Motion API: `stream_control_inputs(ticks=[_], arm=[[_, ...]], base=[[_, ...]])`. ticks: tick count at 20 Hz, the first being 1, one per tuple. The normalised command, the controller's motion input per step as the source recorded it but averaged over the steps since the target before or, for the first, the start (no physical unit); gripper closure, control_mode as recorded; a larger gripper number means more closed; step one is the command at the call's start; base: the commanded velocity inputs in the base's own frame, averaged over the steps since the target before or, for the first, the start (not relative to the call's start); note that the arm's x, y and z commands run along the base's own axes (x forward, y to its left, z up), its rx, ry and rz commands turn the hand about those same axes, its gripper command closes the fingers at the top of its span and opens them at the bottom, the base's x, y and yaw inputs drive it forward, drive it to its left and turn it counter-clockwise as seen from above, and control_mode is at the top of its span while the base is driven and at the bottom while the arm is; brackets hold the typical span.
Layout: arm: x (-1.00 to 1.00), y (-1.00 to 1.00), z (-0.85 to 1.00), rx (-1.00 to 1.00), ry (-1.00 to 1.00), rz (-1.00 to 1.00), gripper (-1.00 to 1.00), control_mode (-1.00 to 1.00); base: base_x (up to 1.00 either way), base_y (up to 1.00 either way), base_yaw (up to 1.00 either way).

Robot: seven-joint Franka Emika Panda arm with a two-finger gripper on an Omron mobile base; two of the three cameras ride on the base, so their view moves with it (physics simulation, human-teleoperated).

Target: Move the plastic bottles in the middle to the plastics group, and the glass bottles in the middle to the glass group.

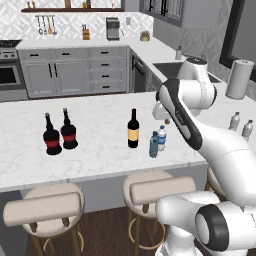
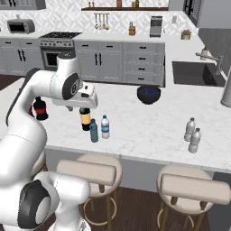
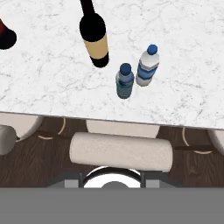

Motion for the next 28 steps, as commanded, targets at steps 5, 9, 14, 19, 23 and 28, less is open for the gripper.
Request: stream_control_inputs(ticks=[5, 9, 14, 19, 23, 28], arm=[[-0.01, 0.01, -0.22, -0.01, 0.14, 0.0, -1.0, -1.0], [0.01, 0.0, -0.53, -0.02, 0.16, 0.0, -1.0, -1.0], [0.25, 0.0, -0.41, 0.0, 0.0, 0.01, -1.0, -1.0], [0.36, 0.03, -0.05, 0.0, -0.06, 0.0, -1.0, -1.0], [0.35, 0.07, -0.07, 0.0, -0.15, 0.0, -1.0, -1.0], [0.44, 0.0, -0.3, 0.0, -0.1, 0.0, -1.0, -1.0]], base=[[0.0, 0.0, 0.0], [0.0, 0.0, 0.0], [0.0, 0.0, 0.0], [0.0, 0.0, 0.0], [0.0, 0.0, 0.0], [0.0, 0.0, 0.0]])
